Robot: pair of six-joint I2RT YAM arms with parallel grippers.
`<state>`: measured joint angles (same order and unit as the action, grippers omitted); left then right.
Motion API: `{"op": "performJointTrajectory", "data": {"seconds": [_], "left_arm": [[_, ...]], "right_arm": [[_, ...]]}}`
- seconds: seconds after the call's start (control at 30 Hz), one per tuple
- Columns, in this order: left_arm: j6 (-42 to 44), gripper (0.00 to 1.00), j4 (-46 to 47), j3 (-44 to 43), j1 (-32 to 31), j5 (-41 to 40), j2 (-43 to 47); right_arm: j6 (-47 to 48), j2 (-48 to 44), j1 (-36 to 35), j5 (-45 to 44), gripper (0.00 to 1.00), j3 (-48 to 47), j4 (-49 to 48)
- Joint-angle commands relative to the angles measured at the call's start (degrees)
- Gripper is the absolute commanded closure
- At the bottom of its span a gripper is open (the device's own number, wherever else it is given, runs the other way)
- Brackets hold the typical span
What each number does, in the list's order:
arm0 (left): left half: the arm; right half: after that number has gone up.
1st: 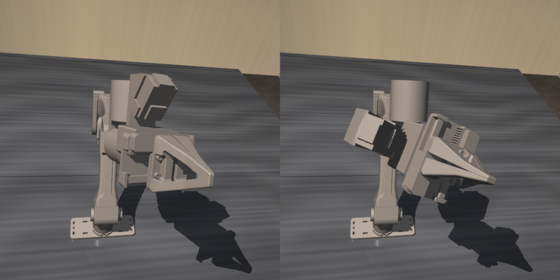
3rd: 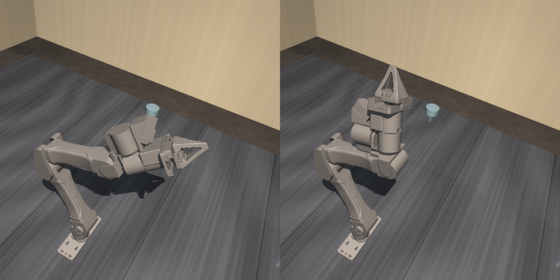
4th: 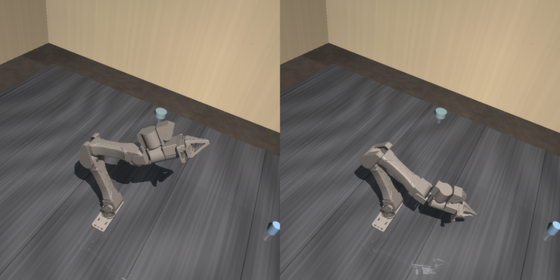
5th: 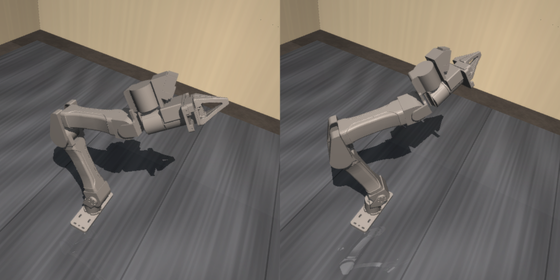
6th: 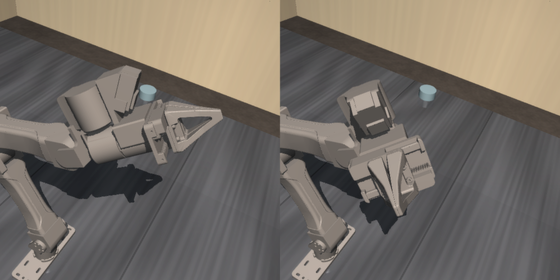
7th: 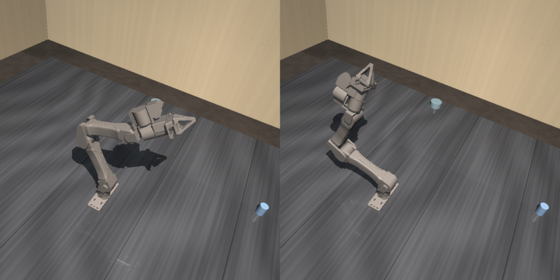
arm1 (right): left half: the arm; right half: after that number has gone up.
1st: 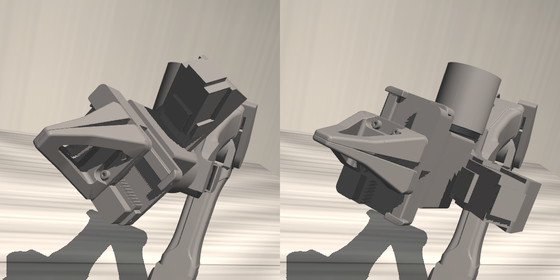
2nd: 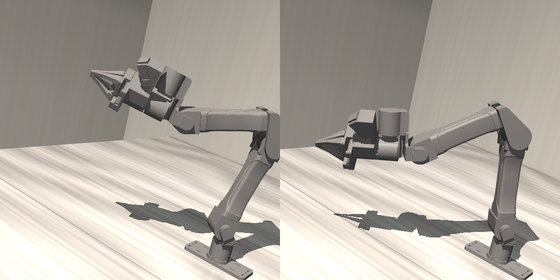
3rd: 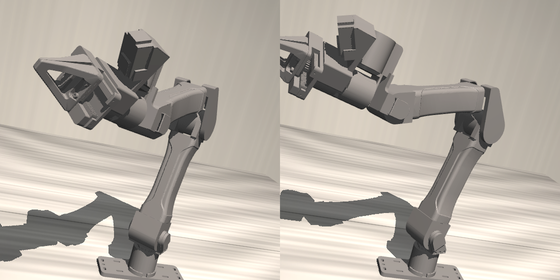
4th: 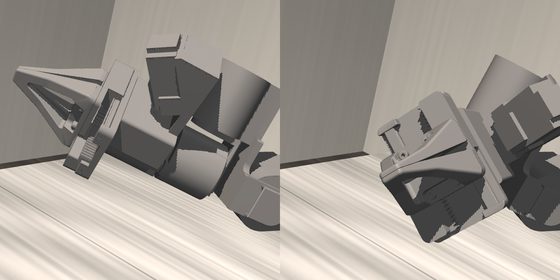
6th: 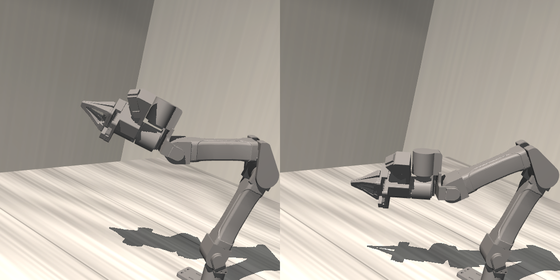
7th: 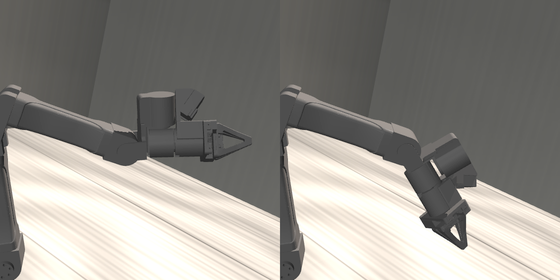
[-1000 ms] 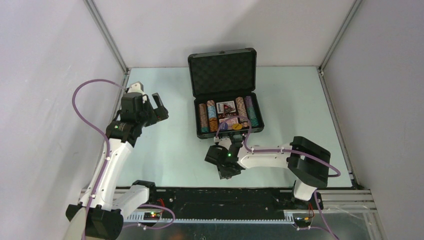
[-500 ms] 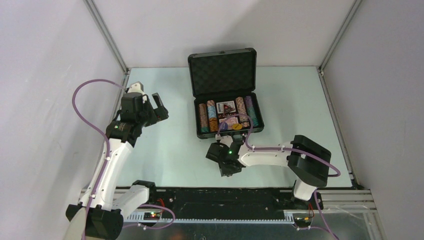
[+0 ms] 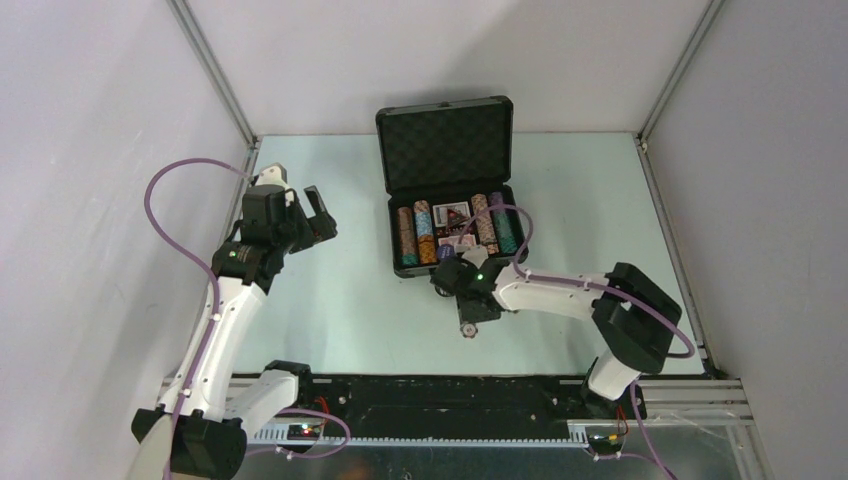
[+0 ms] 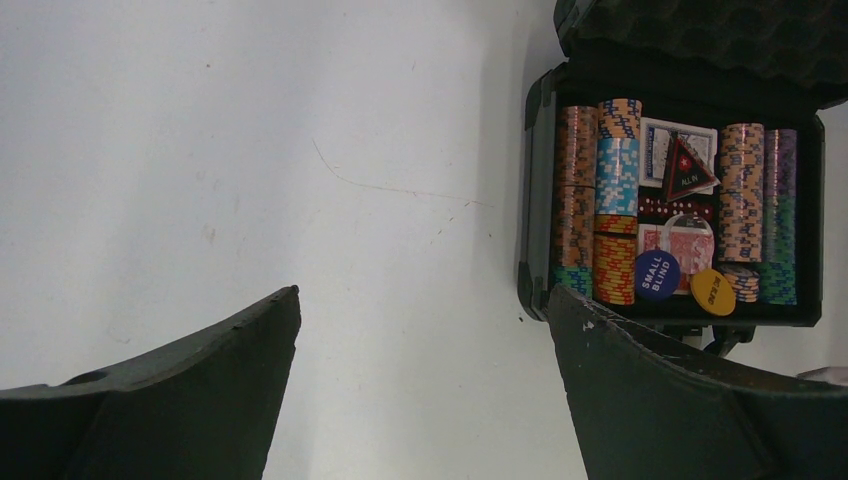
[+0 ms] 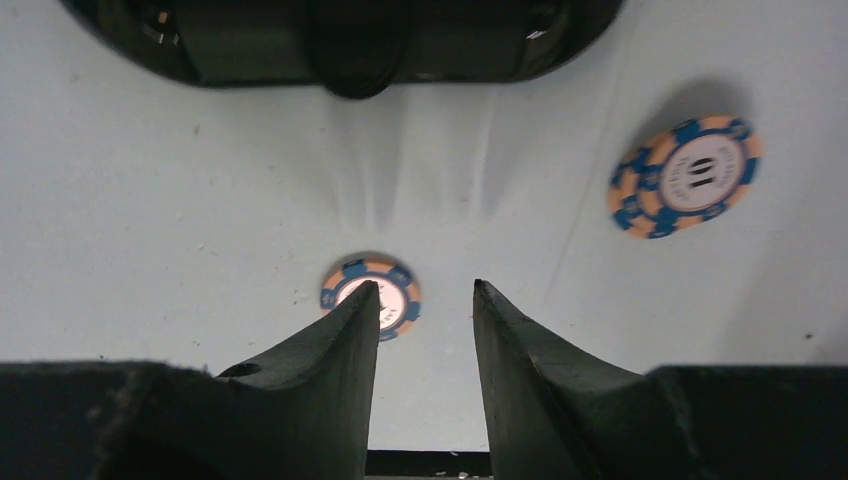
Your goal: Pack up texas hold em set
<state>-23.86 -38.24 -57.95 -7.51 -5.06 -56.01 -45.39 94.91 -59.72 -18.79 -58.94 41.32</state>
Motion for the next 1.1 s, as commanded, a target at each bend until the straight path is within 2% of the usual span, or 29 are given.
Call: {"op": "performJointTrajectory", "data": {"seconds": [0.0,0.1,0.17,0.33,0.47,0.53,0.7,0.97,1.07], "left_arm": [[0.7,0.02,1.4,0.2,0.5,1.2,0.7],[0.7,0.02,1.4,0.1,0.6,1.3,0.7],[0.7,0.02,1.4,0.2,0.7,1.3,0.7],[0.7,0.02,1.4,0.2,0.8,1.4,0.7],[0.7,0.02,1.4,0.2,0.8,1.4,0.6],[0.7,0.02,1.4,0.2,0.8,1.6,0.6],[0.7,0.02,1.5,0.2,0.9,1.5,0.6],[0.7,0.02,1.6,0.3,0.9,1.6,0.6],[0.7,0.02,1.6,0.3,0.9,1.5,0.7]], "right_arm": [[2.7,-4.8,3.7,-3.1,0.56,0.5,1.0],[3.6,-6.5,6.0,-2.3,0.55,1.3,0.3],[4.1,-6.9,6.4,-1.2,0.51,1.9,-0.4],[3.3,-6.1,4.8,0.7,0.34,2.2,-1.8],[2.1,-4.4,2.8,2.6,0.27,2.2,-3.6],[1.8,-3.5,1.9,3.4,0.26,2.2,-4.5],[1.5,-1.3,1.3,5.1,0.36,2.2,-6.1],[1.1,1.2,0.4,5.1,0.45,2.2,-5.9],[1.0,1.4,0.1,5.8,0.46,2.2,-6.2]]}}
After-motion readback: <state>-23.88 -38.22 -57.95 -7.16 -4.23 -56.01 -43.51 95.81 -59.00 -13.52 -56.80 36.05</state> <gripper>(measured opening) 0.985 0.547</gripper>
